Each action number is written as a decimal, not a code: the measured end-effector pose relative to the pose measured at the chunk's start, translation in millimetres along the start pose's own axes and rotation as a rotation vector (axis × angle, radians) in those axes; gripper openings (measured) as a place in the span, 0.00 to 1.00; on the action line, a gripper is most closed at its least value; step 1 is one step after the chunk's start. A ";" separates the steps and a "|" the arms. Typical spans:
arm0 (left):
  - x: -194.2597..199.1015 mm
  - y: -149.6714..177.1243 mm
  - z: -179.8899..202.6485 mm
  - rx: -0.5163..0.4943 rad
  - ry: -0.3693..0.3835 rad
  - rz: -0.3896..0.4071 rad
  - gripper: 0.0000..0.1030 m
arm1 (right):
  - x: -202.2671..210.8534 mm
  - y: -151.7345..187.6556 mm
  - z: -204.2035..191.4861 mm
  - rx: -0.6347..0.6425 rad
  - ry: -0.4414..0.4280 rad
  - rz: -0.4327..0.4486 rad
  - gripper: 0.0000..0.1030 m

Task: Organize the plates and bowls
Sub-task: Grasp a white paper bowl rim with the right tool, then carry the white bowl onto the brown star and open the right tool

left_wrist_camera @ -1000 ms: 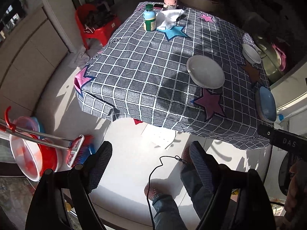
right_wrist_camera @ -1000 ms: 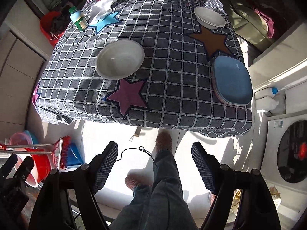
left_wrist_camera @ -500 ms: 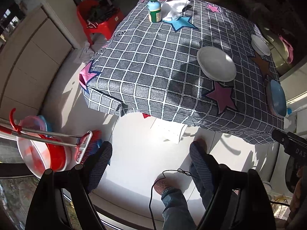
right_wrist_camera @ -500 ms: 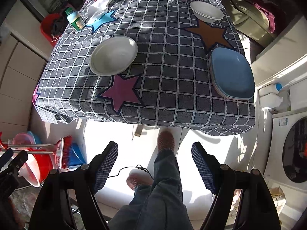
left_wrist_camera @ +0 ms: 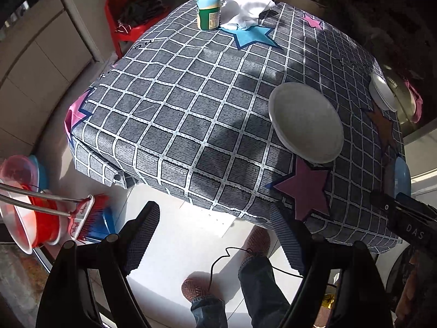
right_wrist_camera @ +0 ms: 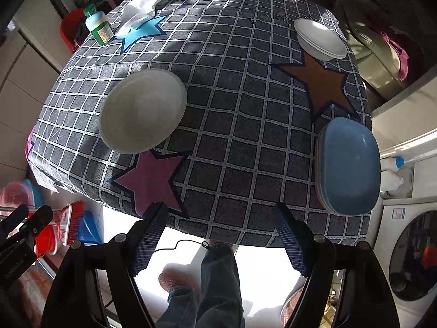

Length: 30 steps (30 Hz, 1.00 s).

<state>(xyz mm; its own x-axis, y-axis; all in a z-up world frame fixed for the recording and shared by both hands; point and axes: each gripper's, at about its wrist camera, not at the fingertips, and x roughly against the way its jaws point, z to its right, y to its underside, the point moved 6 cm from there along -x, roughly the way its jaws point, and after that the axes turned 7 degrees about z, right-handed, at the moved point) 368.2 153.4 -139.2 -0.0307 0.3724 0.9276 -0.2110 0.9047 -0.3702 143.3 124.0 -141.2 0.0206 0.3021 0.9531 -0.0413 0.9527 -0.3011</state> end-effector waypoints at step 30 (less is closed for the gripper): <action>-141.0 -89.9 87.8 -0.213 -0.002 -0.095 0.62 | -125.2 -104.1 -40.8 0.043 -0.265 -0.077 0.36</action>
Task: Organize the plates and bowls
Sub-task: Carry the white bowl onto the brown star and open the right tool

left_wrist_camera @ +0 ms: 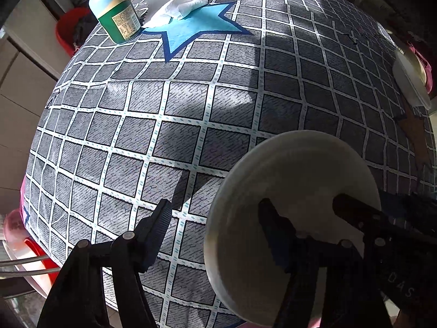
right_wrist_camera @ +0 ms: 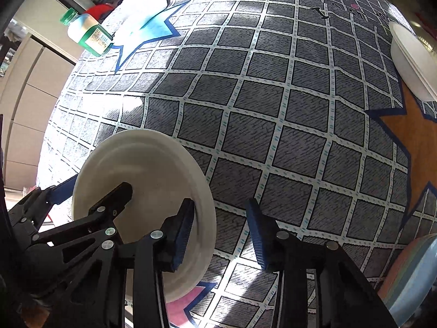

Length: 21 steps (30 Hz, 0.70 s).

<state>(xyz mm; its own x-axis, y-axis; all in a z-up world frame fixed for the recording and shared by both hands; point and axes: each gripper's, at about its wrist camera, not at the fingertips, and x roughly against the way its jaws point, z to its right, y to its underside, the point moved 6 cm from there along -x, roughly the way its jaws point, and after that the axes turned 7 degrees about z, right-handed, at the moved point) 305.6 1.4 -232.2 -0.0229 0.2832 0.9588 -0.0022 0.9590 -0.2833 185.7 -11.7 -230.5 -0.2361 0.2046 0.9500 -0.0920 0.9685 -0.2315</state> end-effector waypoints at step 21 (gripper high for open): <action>10.6 56.2 108.2 0.341 -0.044 -0.134 0.47 | 0.8 36.5 49.1 0.243 -0.226 -0.324 0.13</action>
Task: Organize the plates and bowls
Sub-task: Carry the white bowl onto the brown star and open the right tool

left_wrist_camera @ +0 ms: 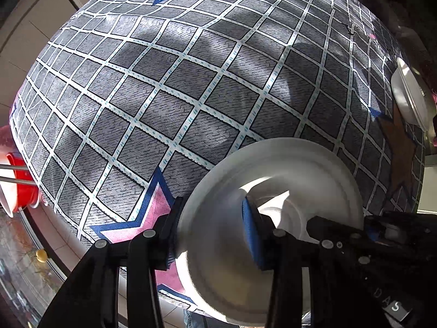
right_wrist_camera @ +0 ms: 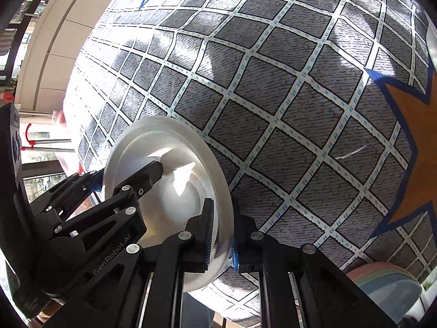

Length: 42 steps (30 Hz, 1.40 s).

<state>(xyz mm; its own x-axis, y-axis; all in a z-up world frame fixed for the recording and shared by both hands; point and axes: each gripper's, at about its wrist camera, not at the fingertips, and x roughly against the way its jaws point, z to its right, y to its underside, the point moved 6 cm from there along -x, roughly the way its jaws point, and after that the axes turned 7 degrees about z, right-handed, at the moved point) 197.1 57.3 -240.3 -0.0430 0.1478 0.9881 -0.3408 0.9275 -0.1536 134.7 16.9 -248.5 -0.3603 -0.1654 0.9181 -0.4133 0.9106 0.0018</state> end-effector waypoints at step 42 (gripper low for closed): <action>178.2 98.5 157.0 0.513 -0.174 0.072 0.50 | 199.4 82.4 82.6 0.439 -0.152 -0.081 0.16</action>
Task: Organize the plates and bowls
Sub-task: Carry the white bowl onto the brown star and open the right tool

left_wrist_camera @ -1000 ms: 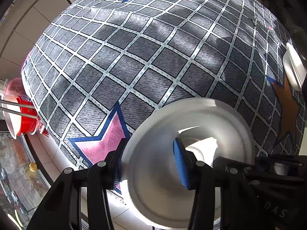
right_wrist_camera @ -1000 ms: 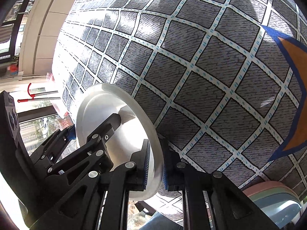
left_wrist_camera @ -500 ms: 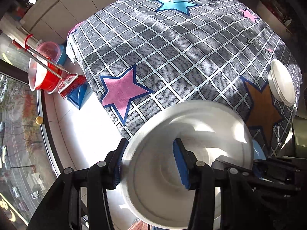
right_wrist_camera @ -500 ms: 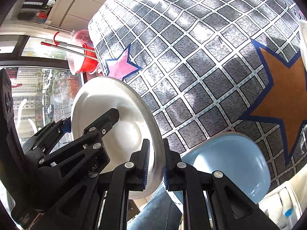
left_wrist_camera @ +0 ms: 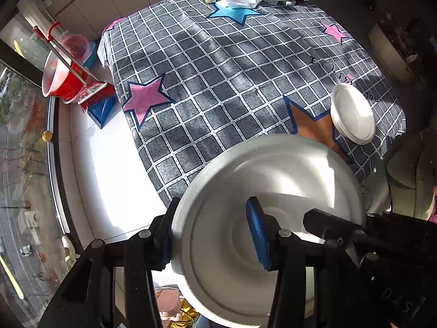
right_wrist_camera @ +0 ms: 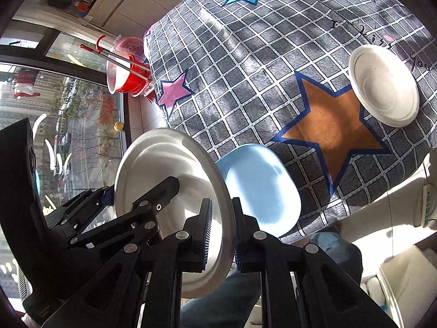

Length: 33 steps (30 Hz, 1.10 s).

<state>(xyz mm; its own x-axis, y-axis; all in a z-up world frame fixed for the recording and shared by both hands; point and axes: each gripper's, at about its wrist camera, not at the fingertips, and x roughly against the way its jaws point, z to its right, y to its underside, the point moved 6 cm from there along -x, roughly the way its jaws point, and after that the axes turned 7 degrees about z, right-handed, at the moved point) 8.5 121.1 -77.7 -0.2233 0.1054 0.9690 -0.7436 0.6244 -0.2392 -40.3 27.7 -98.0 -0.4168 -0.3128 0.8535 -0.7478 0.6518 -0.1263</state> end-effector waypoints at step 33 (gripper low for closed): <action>-83.5 -121.4 211.2 0.429 0.047 -0.063 0.56 | 47.2 -139.5 217.3 0.319 0.195 -0.172 0.18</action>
<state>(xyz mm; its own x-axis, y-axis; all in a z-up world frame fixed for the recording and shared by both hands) -15.7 -127.0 -142.5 -0.1476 0.1190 0.9819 -0.9516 0.2536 -0.1738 -67.9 -228.1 -149.9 -0.1891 -0.2416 0.9518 -0.9334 0.3451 -0.0979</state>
